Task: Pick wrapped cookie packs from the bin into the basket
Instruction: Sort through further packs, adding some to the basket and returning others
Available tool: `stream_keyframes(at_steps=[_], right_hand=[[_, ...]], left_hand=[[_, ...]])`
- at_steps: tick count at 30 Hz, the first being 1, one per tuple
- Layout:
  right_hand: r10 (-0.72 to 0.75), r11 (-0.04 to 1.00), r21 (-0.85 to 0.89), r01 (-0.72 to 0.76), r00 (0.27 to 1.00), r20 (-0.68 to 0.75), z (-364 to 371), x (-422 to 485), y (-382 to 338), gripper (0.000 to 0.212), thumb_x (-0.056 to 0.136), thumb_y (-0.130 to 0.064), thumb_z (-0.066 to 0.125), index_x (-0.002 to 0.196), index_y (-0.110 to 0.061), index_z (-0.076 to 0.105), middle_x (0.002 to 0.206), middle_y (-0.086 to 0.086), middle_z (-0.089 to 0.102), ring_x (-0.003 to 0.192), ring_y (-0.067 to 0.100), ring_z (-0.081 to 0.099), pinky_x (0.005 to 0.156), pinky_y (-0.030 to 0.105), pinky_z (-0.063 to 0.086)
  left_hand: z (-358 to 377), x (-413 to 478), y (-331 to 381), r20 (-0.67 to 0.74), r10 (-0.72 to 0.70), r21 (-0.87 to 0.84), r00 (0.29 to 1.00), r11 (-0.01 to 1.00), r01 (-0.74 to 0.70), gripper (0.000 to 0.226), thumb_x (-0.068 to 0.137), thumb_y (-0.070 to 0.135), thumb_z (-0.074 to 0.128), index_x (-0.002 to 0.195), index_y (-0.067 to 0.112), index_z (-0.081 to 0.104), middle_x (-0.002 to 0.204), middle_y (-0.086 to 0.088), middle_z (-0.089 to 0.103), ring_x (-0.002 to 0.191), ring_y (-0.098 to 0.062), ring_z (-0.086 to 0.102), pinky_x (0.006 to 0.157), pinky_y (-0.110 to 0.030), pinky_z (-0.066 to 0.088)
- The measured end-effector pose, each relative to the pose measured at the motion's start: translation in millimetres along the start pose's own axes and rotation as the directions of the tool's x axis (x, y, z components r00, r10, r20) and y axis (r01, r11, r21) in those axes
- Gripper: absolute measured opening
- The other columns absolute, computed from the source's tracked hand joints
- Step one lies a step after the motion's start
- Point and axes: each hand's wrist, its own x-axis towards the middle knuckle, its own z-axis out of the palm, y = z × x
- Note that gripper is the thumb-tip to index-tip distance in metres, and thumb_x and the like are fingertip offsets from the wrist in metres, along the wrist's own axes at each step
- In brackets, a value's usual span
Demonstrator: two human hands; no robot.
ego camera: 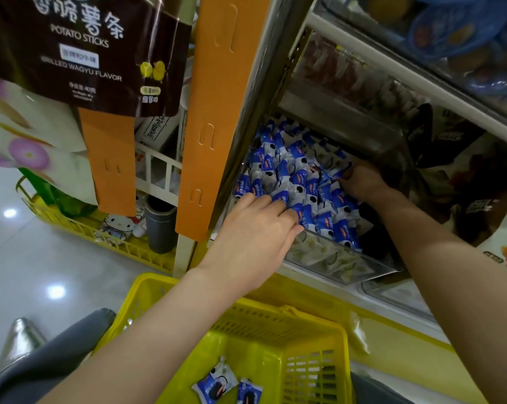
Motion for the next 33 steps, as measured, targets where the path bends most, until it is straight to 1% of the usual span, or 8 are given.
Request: stream_keyframes(at_steps=[3, 6, 10, 14, 18, 21, 27, 33], right_hand=[[0.007, 1.0, 0.003, -0.007, 0.999, -0.047, -2, 0, 0, 0.025, 0.094, -0.02, 0.05, 0.11, -0.001, 0.056, 0.111, 0.02, 0.06, 0.101, 0.032, 0.058, 0.088, 0.04, 0.048], [-0.039, 0.983, 0.161, 0.091, 0.953, -0.301, -8, -11, -2, 0.026, 0.095, -0.025, 0.048, 0.112, -0.007, 0.055, 0.105, 0.015, 0.062, 0.091, 0.029, 0.06, 0.081, 0.043, 0.051], [-0.149, 0.885, 0.309, 0.347, 0.842, -0.518, -16, -49, -13, 0.014, 0.094, -0.028, 0.049, 0.098, -0.018, 0.058, 0.087, -0.006, 0.059, 0.07, 0.005, 0.054, 0.062, 0.012, 0.042], [-0.07, 0.63, 0.684, 0.368, 0.904, -0.421, -20, -97, -26, 0.015, 0.089, -0.033, 0.057, 0.088, -0.018, 0.058, 0.083, 0.001, 0.064, 0.074, 0.011, 0.059, 0.065, 0.02, 0.048], [-0.147, 0.383, 0.916, 0.117, 0.987, -0.065, -9, -140, -29, 0.011, 0.089, -0.027, 0.058, 0.085, -0.017, 0.061, 0.079, 0.0, 0.072, 0.071, 0.012, 0.067, 0.057, 0.018, 0.052], [-0.225, 0.296, 0.953, 0.063, 0.974, 0.005, -2, -158, -26, 0.013, 0.091, -0.02, 0.056, 0.099, -0.012, 0.061, 0.082, 0.002, 0.073, 0.07, 0.013, 0.07, 0.054, 0.021, 0.053], [-0.275, 0.389, 0.888, 0.245, 0.951, -0.142, -1, -162, -17, 0.009, 0.09, -0.022, 0.055, 0.082, -0.019, 0.059, 0.064, -0.01, 0.068, 0.059, 0.002, 0.064, 0.053, 0.017, 0.052], [-0.341, 0.326, 0.788, 0.522, 0.842, -0.417, 2, -171, -17, 0.012, 0.083, -0.017, 0.063, 0.079, -0.025, 0.056, 0.084, -0.005, 0.066, 0.081, 0.01, 0.067, 0.065, 0.021, 0.055]], left_hand=[[0, 0, 0, 0.023, -0.001, -0.013, 1.0, 1.0, 0.001, 0.039, 0.094, 0.032, 0.028, 0.1, 0.017, 0.064, 0.092, 0.0, 0.066, 0.086, -0.018, 0.057, 0.081, -0.034, 0.037], [0, -1, 1, 0.007, -0.015, -0.075, 1.0, 0.997, 0.015, 0.032, 0.096, 0.031, 0.033, 0.108, 0.019, 0.06, 0.102, 0.003, 0.064, 0.096, -0.015, 0.054, 0.087, -0.031, 0.034], [-2, -4, 8, -0.099, -0.146, -0.424, 0.984, 0.901, 0.091, 0.023, 0.096, 0.019, 0.044, 0.116, 0.017, 0.056, 0.108, 0.01, 0.055, 0.104, -0.003, 0.044, 0.09, -0.015, 0.028], [-11, -8, 16, -0.13, -0.351, -0.706, 0.927, 0.689, 0.162, 0.022, 0.094, 0.016, 0.047, 0.115, 0.02, 0.053, 0.105, 0.013, 0.054, 0.099, 0.004, 0.05, 0.084, -0.006, 0.038], [-17, -9, 18, 0.109, -0.449, -0.895, 0.887, 0.345, 0.284, 0.022, 0.091, 0.03, 0.051, 0.113, 0.025, 0.05, 0.108, 0.004, 0.059, 0.092, -0.005, 0.058, 0.073, -0.019, 0.051], [-18, -10, 19, 0.23, -0.442, -0.918, 0.867, 0.198, 0.344, 0.015, 0.09, 0.023, 0.055, 0.104, 0.024, 0.053, 0.099, -0.008, 0.063, 0.076, -0.009, 0.062, 0.057, -0.026, 0.056], [-18, -11, 6, 0.182, -0.383, -0.882, 0.906, 0.344, 0.323, 0.02, 0.092, 0.013, 0.052, 0.095, 0.032, 0.057, 0.09, 0.002, 0.063, 0.058, -0.01, 0.057, 0.052, -0.026, 0.054], [-13, -17, 8, -0.012, -0.506, -0.762, 0.863, 0.563, 0.319, 0.016, 0.088, 0.025, 0.058, 0.089, 0.033, 0.045, 0.079, 0.004, 0.061, 0.059, -0.01, 0.061, 0.053, -0.025, 0.052]])
